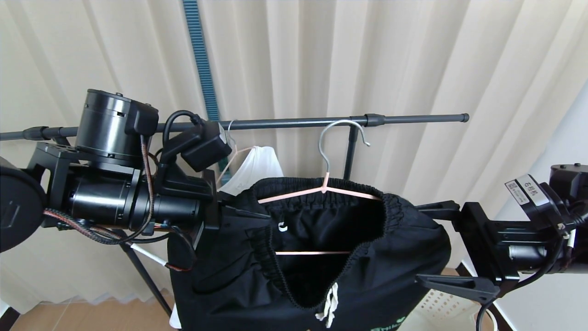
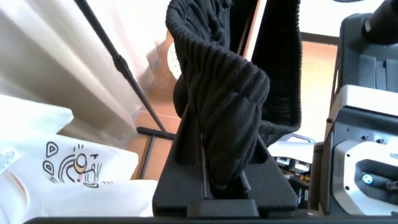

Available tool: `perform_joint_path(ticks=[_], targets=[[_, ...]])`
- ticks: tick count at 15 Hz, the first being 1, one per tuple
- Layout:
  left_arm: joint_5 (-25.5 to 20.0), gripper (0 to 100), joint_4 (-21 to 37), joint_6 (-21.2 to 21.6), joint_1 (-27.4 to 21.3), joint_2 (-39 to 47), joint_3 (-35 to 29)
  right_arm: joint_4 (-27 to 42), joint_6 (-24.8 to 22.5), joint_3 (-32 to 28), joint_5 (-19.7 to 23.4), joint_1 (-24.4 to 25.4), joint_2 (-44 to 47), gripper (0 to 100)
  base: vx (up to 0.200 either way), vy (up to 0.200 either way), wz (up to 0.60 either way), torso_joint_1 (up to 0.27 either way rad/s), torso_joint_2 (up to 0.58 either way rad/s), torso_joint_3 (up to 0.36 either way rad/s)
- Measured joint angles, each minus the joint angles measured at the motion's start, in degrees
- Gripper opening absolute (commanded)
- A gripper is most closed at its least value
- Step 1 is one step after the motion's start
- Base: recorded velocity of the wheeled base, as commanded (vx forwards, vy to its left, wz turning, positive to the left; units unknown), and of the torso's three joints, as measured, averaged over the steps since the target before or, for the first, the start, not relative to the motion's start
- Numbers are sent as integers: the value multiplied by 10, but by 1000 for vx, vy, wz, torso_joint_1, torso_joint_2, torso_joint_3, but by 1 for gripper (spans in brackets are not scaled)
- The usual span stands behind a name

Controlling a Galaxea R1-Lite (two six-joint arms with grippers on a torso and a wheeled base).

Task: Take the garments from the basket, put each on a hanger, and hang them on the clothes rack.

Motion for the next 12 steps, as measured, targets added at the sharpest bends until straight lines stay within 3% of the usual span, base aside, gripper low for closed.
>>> perform_joint_path(ticks=[3,12], targets=[[0,0,0,-21,13,-19,5,-60,3,-3,2,-24,36,100,0,0,0,0,0,0],[-2,0,-12,-75,47,-76,31,-87,-2,1,0,-33,115,100,0,0,0,0,0,0]])
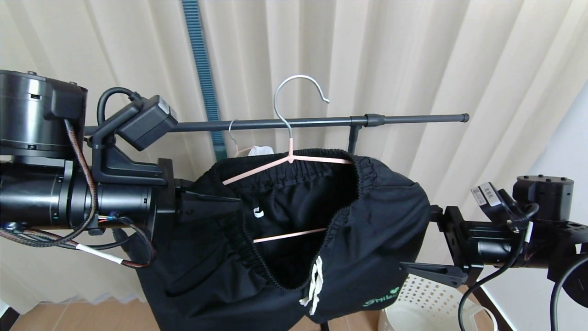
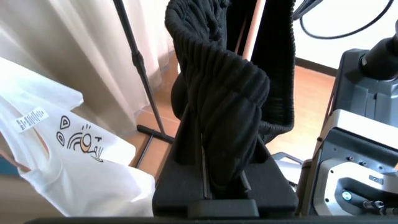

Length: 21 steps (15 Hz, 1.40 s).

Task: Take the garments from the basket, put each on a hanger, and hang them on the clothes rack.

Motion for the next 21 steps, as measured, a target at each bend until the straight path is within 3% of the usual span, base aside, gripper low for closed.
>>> perform_joint_path(ticks=[4,5,21], targets=[[0,0,-44,-37,0,-18,22,-32,1,-4,-4,0,57,100,0,0,0,0,0,0],[0,0,-46,-44,0,-21,25,-33,2,-9,-6,0,67,0,0,0,0,0,0,0],[1,0,-51,-112,19,-60,31,-30,6,-41,-9,-52,92,0,0,0,0,0,0,0]])
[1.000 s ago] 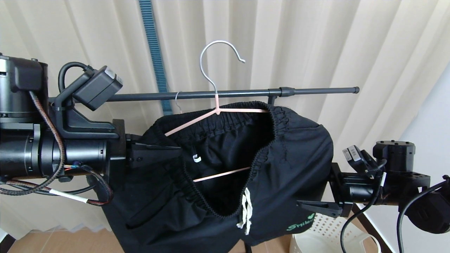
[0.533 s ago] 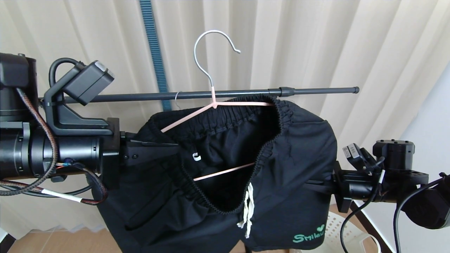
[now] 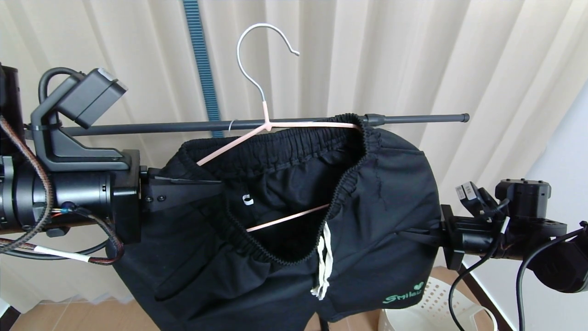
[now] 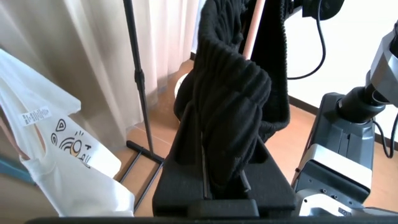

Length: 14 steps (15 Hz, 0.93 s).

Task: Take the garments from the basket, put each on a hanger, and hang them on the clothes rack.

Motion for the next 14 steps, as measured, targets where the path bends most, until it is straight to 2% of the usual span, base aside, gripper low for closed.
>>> perform_joint_path(ticks=[7,8,12,14], targets=[[0,0,-8,-7,7,-3,2,2,11,1,0,-1,-4,0,0,0,0,0,0,0],[0,0,-8,-7,8,-3,2,0,11,3,-1,-1,-5,100,0,0,0,0,0,0],[3,0,-9,-13,8,4,-2,0,12,5,-1,-1,-23,100,0,0,0,0,0,0],[20,0,-8,-28,8,11,-8,-2,12,9,-1,-1,-36,100,0,0,0,0,0,0]])
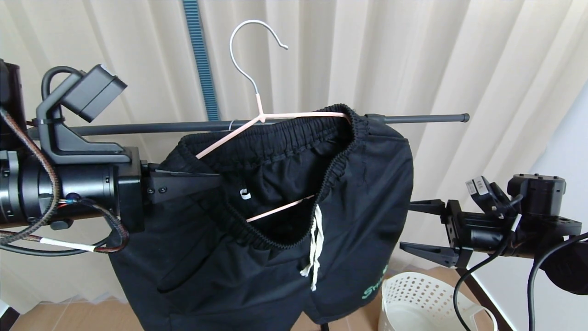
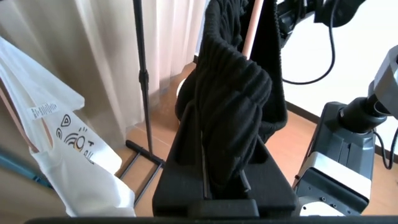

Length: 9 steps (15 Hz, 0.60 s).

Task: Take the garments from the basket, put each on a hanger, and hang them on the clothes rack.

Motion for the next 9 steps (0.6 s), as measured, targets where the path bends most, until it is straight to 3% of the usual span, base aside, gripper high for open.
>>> perform_joint_path(ticks=[3,6,9], targets=[[98,0,3,-43,-28,27,-30,4,15,3,-3,2,-33,100,0,0,0,0,0,0],[217,0,6,-63,-77,70,-65,1,75,5,-35,10,-69,100,0,0,0,0,0,0],[298,0,6,-76,-122,117,-100,0,77,4,-38,13,-84,100,0,0,0,0,0,0]])
